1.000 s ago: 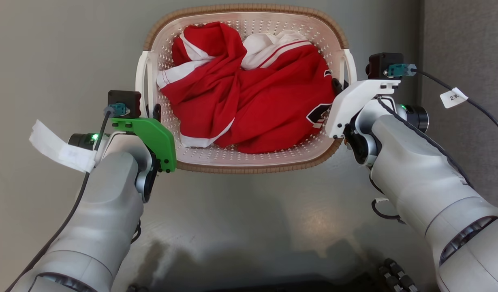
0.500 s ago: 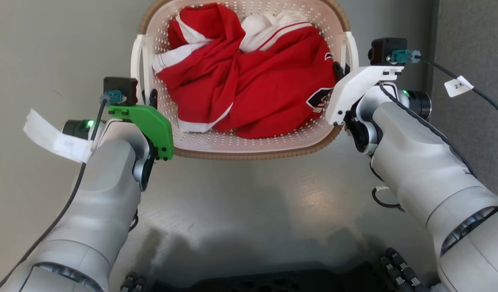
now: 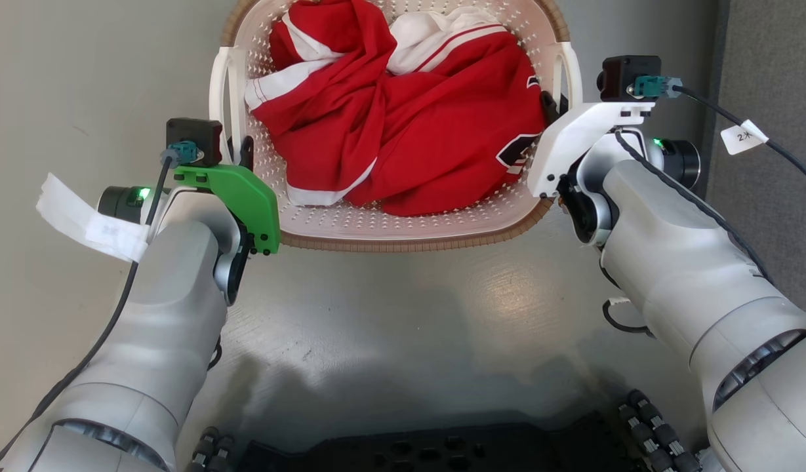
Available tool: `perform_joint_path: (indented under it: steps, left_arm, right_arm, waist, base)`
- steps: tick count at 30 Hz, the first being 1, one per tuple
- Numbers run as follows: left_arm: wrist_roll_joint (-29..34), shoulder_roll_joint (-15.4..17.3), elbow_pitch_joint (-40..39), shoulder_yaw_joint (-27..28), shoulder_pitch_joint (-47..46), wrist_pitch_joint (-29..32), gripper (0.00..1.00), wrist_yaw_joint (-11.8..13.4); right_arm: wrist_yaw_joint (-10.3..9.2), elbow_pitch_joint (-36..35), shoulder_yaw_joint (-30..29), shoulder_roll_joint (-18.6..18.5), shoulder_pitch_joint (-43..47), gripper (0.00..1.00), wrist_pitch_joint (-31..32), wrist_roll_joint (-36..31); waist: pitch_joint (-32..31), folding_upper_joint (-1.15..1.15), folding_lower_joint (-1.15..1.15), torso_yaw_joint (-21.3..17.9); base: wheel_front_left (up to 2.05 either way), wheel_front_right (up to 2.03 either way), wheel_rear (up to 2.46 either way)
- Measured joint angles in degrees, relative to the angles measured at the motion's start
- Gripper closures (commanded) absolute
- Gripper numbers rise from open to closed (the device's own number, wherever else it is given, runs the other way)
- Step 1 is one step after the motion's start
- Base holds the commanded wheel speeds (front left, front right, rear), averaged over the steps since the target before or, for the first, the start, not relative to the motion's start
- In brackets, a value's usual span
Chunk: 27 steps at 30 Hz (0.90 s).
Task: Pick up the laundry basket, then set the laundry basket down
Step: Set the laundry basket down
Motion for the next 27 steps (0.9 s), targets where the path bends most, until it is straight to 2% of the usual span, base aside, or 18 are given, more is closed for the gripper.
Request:
perform_joint_path:
  steps: [12, 14, 15, 16, 17, 18, 27]
  left_arm:
    - [-0.01, -0.27, 1.32, -0.29, -0.25, -0.08, 1.00, -0.52]
    - [-0.01, -0.31, 1.45, -0.30, -0.27, -0.34, 0.80, -0.52]
    - [-0.01, -0.27, 1.62, -0.34, -0.30, -0.32, 0.66, -0.51]
    - [-0.01, -0.19, 1.78, -0.34, -0.29, -0.32, 0.39, -0.49]
    - [-0.01, 0.24, 2.22, -0.32, -0.30, -0.34, 0.00, -0.43]
    - [-0.01, 0.24, 2.22, -0.32, -0.30, -0.34, 0.00, -0.43]
    - [-0.01, 0.49, 3.26, -0.32, -0.30, -1.05, 0.00, -0.24]
  right_arm:
    - [0.00, 0.42, 0.96, 0.08, -0.14, 1.00, -0.19, 0.11]
    - [0.00, 0.56, 1.11, 0.10, -0.16, 0.76, -0.41, 0.11]
    - [0.00, 0.64, 1.13, 0.00, -0.31, 0.62, -0.67, 0.11]
    - [0.00, 0.71, 1.14, -0.19, -0.60, 0.38, -0.88, 0.11]
    - [-0.02, 0.94, 1.15, -0.68, -1.18, 0.08, -1.03, 0.12]
    - [-0.02, 0.94, 1.15, -0.68, -1.18, 0.00, -1.03, 0.12]
    - [-0.02, 1.65, 1.42, -1.09, -1.37, 0.00, -1.53, 0.25]
  waist:
    - [0.53, 0.00, 0.00, 0.01]
    - [0.55, 0.00, 0.00, 0.00]
    - [0.55, 0.00, 0.00, 0.00]
    - [0.54, 0.00, 0.00, 0.00]
    - [0.47, 0.00, 0.00, 0.00]
    - [0.47, 0.00, 0.00, 0.00]
    - [-0.88, 0.00, 0.00, 0.00]
  base:
    - [0.00, 0.00, 0.00]
    - [0.00, 0.00, 0.00]
    - [0.00, 0.00, 0.00]
    - [0.00, 0.00, 0.00]
    - [0.00, 0.00, 0.00]
    - [0.00, 0.00, 0.00]
    - [0.00, 0.00, 0.00]
